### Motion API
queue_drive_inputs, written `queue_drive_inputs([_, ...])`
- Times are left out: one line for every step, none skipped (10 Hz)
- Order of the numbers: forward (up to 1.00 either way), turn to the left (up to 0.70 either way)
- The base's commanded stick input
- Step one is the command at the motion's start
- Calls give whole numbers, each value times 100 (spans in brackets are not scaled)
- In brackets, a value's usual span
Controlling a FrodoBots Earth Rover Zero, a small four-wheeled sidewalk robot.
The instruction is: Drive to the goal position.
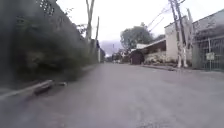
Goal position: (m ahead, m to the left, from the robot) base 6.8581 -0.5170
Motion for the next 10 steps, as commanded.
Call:
queue_drive_inputs([100,0])
queue_drive_inputs([100,0])
queue_drive_inputs([100,0])
queue_drive_inputs([100,0])
queue_drive_inputs([100,0])
queue_drive_inputs([100,0])
queue_drive_inputs([100,0])
queue_drive_inputs([100,0])
queue_drive_inputs([100,0])
queue_drive_inputs([100,0])
